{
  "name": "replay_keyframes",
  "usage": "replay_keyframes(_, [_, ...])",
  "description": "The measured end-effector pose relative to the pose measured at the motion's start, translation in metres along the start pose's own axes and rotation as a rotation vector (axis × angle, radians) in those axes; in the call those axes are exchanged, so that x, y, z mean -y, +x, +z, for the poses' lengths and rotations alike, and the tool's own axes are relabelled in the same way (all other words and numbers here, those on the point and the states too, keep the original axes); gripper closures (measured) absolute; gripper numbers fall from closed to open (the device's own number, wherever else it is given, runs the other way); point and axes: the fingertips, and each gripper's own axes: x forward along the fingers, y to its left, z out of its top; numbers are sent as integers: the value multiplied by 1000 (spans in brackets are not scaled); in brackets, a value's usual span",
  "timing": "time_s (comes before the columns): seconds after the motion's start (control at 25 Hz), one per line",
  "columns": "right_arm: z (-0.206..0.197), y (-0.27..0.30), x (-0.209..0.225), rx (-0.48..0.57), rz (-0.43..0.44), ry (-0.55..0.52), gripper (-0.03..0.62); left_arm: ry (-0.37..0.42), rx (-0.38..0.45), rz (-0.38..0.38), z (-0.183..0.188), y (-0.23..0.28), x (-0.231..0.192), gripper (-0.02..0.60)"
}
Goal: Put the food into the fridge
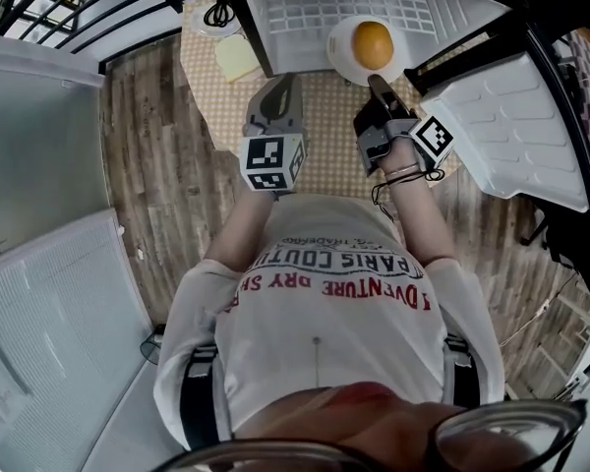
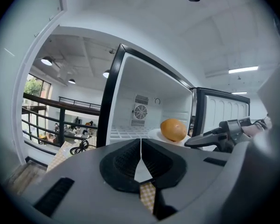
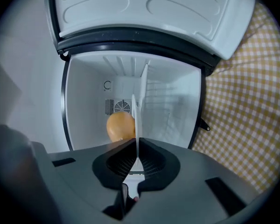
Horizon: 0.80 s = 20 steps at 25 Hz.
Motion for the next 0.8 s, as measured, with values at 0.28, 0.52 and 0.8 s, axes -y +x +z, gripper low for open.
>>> replay_keyframes(0.28, [19,37,-1,-15,-19,50,559,-10,-13,45,-3,13,-9,554])
replay_keyframes(0.52, [34,61,11,-33,-30,61,559,-16,-28,61,-8,21,-8,554])
replay_keyframes(0.8, [30,85,-2,-33,-33,132,559,-27,-41,81,-13,26,-14,554])
